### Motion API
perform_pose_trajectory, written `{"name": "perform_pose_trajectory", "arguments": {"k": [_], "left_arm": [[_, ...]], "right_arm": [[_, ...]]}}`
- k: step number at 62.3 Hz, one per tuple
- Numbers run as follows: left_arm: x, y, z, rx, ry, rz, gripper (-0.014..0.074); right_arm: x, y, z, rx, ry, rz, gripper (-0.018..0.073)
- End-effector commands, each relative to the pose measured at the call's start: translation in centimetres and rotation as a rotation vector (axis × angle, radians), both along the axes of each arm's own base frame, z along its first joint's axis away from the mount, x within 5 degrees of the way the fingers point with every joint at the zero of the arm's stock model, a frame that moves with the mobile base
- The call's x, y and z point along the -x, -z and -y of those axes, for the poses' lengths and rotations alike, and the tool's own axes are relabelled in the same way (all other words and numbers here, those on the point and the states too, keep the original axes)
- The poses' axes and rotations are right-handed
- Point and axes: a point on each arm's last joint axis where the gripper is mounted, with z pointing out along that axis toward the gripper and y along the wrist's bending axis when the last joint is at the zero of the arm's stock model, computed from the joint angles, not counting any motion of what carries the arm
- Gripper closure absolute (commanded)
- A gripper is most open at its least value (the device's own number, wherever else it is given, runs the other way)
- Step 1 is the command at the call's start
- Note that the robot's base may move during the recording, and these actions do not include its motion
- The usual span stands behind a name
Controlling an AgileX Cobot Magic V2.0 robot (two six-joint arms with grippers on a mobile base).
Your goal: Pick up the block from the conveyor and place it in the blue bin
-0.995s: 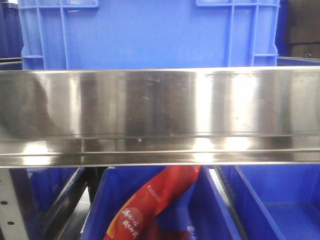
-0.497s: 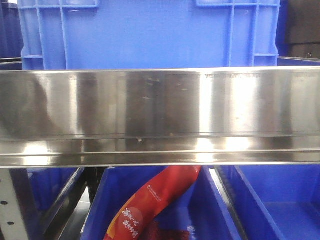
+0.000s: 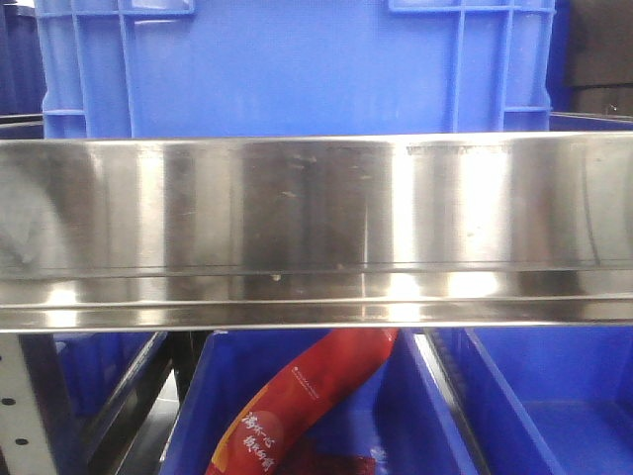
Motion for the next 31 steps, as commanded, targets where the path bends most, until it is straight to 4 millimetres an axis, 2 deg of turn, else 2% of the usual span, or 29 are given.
{"name": "perform_pose_trajectory", "arguments": {"k": [1, 8, 20, 31], "left_arm": [[-1.3, -0.9, 1.2, -0.002, 0.079, 0.005, 0.0708], [-3.0, -1.4, 3.2, -0.002, 0.180, 0.004, 0.0708], [-7.5, -2.0, 7.5, -0.004, 0.302, -0.051, 0.0708], [-12.1, -1.7, 10.4, 0.163, 0.343, -0.190, 0.0708]], "right_arm": [[-1.7, -1.3, -1.3, -0.004, -0.067, 0.008, 0.0715], [-4.1, -2.0, -3.6, 0.003, -0.166, -0.024, 0.0715], [-8.1, -2.2, -7.8, 0.017, -0.282, -0.067, 0.0715], [-11.2, -1.2, -10.6, 0.028, -0.324, -0.099, 0.0715]]}}
